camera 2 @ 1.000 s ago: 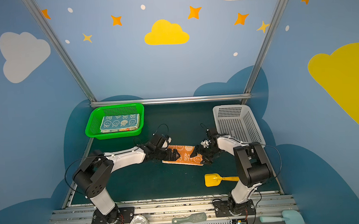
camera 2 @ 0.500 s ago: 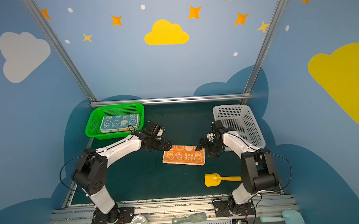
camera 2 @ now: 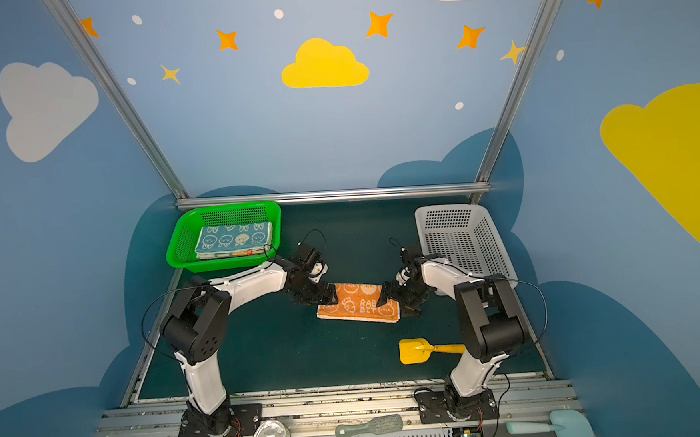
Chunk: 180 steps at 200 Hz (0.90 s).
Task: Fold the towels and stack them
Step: 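Grasp both ends of the folded orange strip with both grippers, then carry the strip to the green basket with the left gripper while the right releases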
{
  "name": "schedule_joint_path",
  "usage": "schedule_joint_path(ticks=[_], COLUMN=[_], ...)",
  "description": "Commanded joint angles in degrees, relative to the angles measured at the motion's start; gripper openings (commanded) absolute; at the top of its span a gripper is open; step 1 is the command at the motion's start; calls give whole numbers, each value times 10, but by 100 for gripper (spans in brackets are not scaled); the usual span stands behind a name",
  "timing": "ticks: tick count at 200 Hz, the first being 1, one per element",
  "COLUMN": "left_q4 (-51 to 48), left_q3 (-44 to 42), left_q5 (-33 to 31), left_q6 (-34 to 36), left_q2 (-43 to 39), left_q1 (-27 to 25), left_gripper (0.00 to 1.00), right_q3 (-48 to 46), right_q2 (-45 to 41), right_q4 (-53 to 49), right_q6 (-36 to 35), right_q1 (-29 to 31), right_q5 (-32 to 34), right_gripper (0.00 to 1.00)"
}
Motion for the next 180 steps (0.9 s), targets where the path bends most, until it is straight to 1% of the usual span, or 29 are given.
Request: schedule_joint_path(ticks=[1,13,35,56,67,99,119,154,159,180], left_q4=[-1,4,28,31,32,18,-8,-80,-92,-153], left_q3=[-10,-13,-30,-38,-39,-31,-3,75,89,155], left_q5=[35,35,36,33,30,14,7,1,-19,-43], left_q6=[0,-3,-11,-11,-11,-3,9,37,42,66], left_q2=[37,41,42,49,54,54,53,39,36,36], left_q1=[-4,-4,-5,-6,-6,-6,-1,20,25,47], left_gripper=[84,76,56,33,23,3,3,3,3,3], right_q3=[-6,-6,-6,-5,-3,7,16,52,60,101], right_q2=[27,35,43,45,47,52,53,53,52,58], right_q4=[32,39,50,55,55,56,53,40,36,20], right_q6=[23,31,42,45,46,47,46,32,29,9], right_q1=[13,18,21,23,23,27,29,31,31,36], right_q5=[-3,-6,-13,-17,-19,-27,-29,-39,-38,-41], right_gripper=[89,89,89,89,89,89,89,89,89,89])
